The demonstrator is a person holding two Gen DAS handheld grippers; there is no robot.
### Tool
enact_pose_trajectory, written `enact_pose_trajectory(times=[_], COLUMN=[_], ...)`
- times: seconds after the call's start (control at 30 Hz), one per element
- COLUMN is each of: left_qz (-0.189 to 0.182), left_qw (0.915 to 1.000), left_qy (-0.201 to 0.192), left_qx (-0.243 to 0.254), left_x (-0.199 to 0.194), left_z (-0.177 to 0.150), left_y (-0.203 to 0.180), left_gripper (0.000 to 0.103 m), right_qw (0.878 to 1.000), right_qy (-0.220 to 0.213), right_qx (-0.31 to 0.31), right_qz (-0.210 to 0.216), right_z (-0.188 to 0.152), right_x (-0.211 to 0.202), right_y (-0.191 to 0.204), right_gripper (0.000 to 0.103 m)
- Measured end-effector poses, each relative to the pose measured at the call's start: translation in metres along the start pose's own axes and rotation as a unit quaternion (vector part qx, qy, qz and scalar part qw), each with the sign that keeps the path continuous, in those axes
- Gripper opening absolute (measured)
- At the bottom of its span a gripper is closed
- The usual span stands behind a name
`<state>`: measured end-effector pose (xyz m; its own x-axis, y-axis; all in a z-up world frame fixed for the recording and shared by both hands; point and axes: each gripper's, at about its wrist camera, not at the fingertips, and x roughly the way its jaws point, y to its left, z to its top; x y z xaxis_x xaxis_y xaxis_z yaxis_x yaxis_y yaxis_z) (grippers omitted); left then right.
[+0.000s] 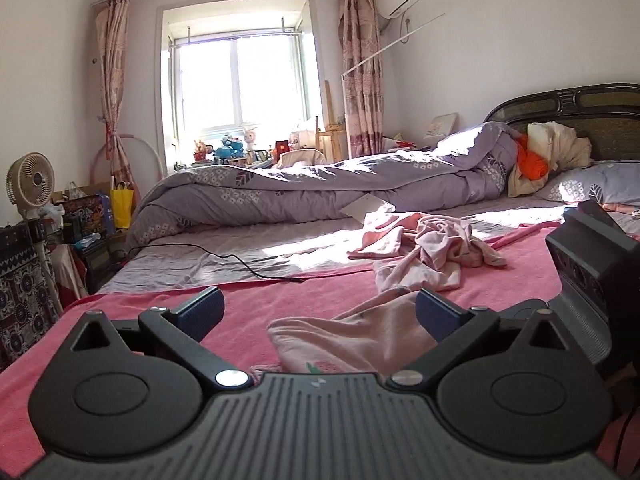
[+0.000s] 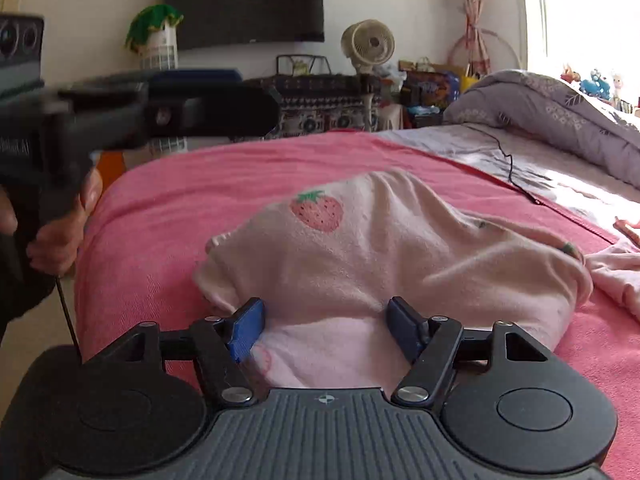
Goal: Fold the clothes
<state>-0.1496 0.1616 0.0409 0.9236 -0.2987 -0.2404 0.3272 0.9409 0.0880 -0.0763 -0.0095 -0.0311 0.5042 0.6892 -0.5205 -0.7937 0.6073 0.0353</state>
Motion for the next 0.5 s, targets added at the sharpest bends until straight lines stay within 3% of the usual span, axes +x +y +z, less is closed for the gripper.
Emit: enact_pose_trajectory(times=[0.1, 0.2, 0.3, 0.4, 0.5], left_qz=[-0.034, -0.008, -0.023, -0.038, -0.027], left_qw=[0.9982, 0.9902, 0.9880, 0.9829, 0.9828], left_qy=[0.048, 0.136, 0.151, 0.164, 0.165], left_qx=[-0.004, 0.028, -0.024, -0.076, -0.078], left_x=[0.033, 0.066, 0.062, 0.057, 0.039], left_z=[-0.010, -0.037, -0.043, -0.049, -0.054], left_y=[0.001, 0.003, 0.022, 0.041, 0.044], left_gripper=[0.103, 0.103, 0.103, 0.103, 0.103], right_qw=[1.000, 0.999, 0.999, 0.999, 0.999], right_qy=[0.009, 0.017, 0.002, -0.025, 0.009], right_qx=[-0.011, -0.030, -0.023, -0.002, 0.030], right_qz=[0.018, 0.025, 0.032, 0.022, 0.017], right_z=[0.008, -0.003, -0.009, -0.006, -0.014], right_x=[-0.019, -0.044, -0.074, -0.088, -0.067], right_y=[0.005, 0.003, -0.009, -0.025, -0.044], right_gripper=[0.071, 0.073, 0.076, 0.089, 0.093])
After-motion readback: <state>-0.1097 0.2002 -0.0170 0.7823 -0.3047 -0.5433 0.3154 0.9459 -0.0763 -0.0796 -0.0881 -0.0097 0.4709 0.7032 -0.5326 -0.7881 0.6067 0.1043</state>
